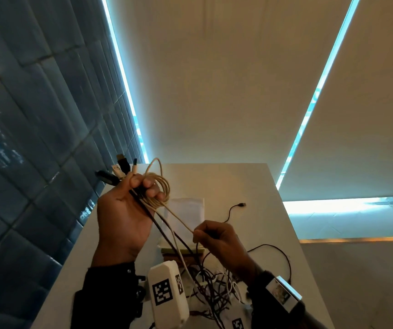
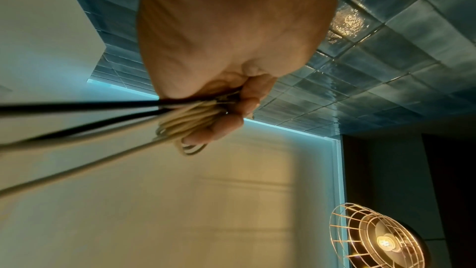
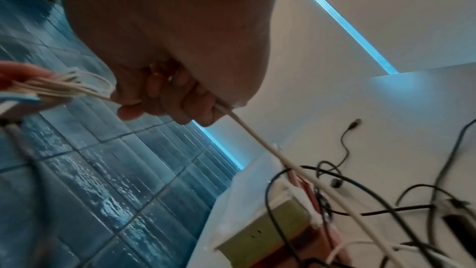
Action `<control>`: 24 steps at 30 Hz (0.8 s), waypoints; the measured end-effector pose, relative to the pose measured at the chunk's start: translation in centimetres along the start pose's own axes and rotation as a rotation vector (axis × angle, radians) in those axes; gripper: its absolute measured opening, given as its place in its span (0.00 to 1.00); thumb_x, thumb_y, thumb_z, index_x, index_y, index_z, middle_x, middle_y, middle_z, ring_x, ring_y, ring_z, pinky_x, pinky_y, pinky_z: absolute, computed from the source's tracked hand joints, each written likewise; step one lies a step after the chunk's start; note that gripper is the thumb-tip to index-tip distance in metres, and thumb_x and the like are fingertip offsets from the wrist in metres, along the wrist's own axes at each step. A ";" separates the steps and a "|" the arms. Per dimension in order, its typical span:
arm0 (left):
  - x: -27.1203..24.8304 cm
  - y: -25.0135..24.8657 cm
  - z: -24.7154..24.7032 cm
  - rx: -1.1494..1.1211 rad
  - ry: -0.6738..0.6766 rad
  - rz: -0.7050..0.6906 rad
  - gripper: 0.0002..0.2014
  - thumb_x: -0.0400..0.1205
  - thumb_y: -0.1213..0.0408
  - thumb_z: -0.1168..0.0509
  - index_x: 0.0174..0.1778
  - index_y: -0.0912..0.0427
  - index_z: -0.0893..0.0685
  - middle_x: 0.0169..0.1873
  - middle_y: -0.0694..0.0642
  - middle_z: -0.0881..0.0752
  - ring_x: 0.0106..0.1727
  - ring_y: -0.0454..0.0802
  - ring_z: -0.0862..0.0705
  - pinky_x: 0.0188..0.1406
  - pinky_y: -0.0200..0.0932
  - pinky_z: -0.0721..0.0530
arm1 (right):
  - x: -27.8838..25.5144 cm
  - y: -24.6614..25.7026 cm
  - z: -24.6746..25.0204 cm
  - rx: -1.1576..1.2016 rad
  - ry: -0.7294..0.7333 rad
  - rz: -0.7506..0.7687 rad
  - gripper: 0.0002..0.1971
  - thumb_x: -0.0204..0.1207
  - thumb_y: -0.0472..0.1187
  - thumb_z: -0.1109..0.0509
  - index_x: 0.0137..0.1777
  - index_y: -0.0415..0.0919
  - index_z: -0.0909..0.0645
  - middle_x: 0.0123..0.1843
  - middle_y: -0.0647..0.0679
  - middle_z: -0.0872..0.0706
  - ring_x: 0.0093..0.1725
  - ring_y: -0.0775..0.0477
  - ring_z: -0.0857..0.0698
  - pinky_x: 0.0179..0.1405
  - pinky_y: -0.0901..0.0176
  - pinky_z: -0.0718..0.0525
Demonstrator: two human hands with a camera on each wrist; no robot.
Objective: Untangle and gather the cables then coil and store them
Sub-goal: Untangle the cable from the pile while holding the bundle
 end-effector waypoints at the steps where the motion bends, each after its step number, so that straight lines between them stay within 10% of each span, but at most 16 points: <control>1: -0.1 -0.2 0.0 0.011 0.004 -0.012 0.16 0.85 0.62 0.51 0.31 0.55 0.29 0.31 0.52 0.24 0.30 0.46 0.26 0.36 0.42 0.24 | -0.1 -0.5 0.1 -0.014 0.001 -0.010 0.09 0.81 0.33 0.33 0.42 0.29 0.15 0.32 0.57 0.16 0.33 0.63 0.23 0.37 0.72 0.25; 17: -2.1 -3.8 -0.9 0.086 0.062 -0.158 0.10 0.78 0.59 0.45 0.30 0.52 0.30 0.29 0.49 0.26 0.27 0.44 0.30 0.28 0.36 0.27 | -0.5 -5.6 2.5 -0.176 -0.014 -0.227 0.14 0.83 0.34 0.35 0.36 0.38 0.16 0.23 0.59 0.23 0.24 0.65 0.27 0.26 0.76 0.31; 24: -1.4 -2.9 -0.1 0.188 -0.031 -0.051 0.17 0.85 0.59 0.49 0.29 0.54 0.29 0.28 0.50 0.25 0.24 0.44 0.31 0.24 0.36 0.27 | 0.4 -4.9 3.8 -0.203 -0.338 -0.324 0.13 0.82 0.38 0.34 0.39 0.32 0.16 0.23 0.56 0.22 0.25 0.57 0.28 0.26 0.64 0.30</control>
Point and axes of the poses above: each hand's wrist, its own x-axis towards the middle knuckle, its own z-axis out of the back of the hand, y = z × x, the point moved 5 cm from there along x, towards the middle knuckle
